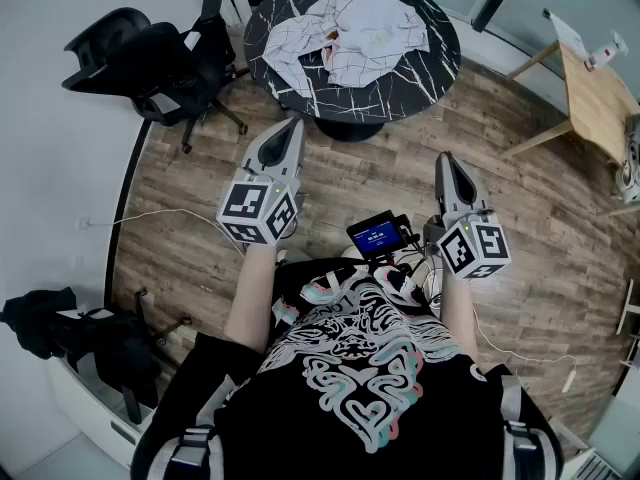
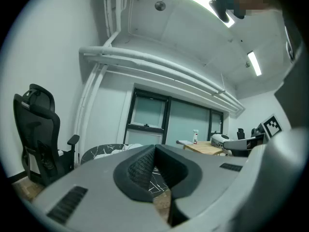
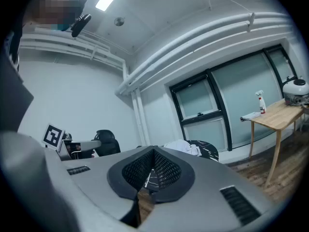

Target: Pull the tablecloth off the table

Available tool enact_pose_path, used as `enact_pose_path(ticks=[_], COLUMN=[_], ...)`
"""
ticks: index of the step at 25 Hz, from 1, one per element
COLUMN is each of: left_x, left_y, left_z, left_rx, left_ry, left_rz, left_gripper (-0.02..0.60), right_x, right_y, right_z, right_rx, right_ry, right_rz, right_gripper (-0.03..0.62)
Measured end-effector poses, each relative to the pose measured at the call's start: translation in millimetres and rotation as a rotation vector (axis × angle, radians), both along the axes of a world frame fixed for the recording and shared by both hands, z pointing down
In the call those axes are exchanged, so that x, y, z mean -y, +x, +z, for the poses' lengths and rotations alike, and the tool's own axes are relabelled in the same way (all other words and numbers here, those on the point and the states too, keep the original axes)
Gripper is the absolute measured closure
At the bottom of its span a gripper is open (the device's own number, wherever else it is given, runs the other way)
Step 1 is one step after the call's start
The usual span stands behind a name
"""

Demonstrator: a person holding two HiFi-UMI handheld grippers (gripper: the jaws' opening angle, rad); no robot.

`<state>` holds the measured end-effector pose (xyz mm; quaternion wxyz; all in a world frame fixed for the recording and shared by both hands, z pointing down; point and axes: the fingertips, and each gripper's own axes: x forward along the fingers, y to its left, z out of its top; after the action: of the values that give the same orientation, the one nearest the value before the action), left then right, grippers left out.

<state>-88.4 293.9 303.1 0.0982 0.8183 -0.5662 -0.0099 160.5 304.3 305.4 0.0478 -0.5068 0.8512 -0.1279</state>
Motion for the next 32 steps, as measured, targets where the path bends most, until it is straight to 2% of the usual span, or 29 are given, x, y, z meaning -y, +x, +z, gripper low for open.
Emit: enact_pose_path(ticks=[11, 15, 20, 32], left_x=[6, 8, 6, 8], left_y=[8, 12, 15, 14], left_z=[3, 11, 12, 13], left_rx=[0.031, 0.035, 0.076, 0.069], left_ry=[0.001, -0.024, -0.011, 0.004], left_rz=[0.003, 0.013, -0.007, -0.03], left_gripper=[0.555, 0.554, 0.554, 0.554], right_x=[3, 1, -3, -3], right_y=[12, 14, 13, 21], right_z=[4, 7, 8, 12], right_rx=[0.018, -0.031, -0.104, -0.12], right_ry=[0.01, 0.021, 0.052, 0.055], right_rz=[0.017, 0.011, -0.013, -0.017], right_gripper=[0.595, 0.595, 0.595, 0.595])
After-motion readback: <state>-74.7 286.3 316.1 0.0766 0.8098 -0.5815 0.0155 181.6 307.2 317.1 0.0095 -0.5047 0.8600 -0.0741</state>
